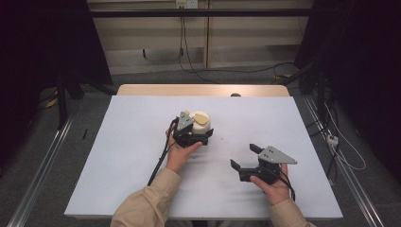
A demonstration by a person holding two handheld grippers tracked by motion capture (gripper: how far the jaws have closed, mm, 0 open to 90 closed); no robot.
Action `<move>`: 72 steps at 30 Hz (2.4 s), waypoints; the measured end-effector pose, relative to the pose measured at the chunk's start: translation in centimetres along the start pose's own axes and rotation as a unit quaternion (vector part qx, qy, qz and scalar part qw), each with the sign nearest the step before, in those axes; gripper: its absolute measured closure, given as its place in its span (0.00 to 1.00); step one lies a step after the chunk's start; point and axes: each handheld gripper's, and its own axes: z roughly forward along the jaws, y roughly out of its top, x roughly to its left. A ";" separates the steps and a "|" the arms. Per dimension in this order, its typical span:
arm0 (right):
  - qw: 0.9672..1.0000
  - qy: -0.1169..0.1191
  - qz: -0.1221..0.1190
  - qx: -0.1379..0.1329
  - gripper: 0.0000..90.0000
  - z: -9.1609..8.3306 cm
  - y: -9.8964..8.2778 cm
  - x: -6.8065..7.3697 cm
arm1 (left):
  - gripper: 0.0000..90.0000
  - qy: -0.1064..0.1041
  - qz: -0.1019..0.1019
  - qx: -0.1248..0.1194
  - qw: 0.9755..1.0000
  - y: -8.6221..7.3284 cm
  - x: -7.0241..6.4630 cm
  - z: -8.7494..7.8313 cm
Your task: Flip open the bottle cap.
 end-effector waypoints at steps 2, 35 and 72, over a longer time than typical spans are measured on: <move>1.000 0.001 0.008 0.002 0.09 0.5 0.3 0.1 | 0.06 0.000 0.001 0.001 1.000 0.0 0.0 0.0; 0.999 0.032 0.000 0.013 0.80 5.7 5.6 1.1 | 0.06 0.002 0.006 0.003 1.000 0.0 -0.1 0.0; 0.998 0.042 -0.013 0.041 1.00 9.1 8.1 1.5 | 0.06 0.002 0.010 0.002 1.000 -0.1 -0.1 0.0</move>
